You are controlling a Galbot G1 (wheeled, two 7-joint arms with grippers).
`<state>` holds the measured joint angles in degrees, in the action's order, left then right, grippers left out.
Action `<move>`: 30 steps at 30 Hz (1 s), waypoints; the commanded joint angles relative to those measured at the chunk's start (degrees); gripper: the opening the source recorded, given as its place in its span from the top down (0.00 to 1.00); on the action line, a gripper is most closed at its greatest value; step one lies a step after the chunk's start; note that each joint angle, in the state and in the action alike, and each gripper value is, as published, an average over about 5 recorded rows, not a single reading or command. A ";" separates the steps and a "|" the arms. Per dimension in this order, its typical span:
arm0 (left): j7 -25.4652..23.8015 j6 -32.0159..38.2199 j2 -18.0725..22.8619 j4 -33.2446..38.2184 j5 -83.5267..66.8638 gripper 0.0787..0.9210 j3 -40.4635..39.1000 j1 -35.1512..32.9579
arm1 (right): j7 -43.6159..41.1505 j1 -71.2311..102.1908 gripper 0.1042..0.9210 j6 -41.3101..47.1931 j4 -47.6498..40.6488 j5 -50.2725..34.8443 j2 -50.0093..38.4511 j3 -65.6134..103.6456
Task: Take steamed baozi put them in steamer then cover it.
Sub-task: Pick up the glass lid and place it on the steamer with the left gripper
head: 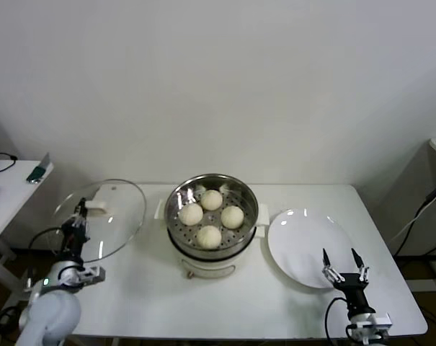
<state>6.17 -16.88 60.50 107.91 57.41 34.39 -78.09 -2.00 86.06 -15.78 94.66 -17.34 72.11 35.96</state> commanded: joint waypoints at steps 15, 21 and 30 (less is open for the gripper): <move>-21.02 -27.07 8.84 14.51 16.71 0.92 -28.94 13.43 | -0.16 -1.15 0.12 -2.43 -2.98 1.13 0.35 -0.94; -22.19 -27.54 15.58 10.52 22.24 0.92 -35.00 16.68 | -0.32 -1.33 0.12 -3.40 -4.14 0.40 0.20 -0.68; -22.81 -27.69 24.82 4.32 29.61 0.92 -39.54 19.01 | -0.30 -1.72 0.12 -4.07 -4.24 -0.09 0.52 -0.58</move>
<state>-14.60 -42.22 77.88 115.43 80.40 0.99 -61.64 -2.20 84.39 -19.15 90.86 -17.11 72.56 35.35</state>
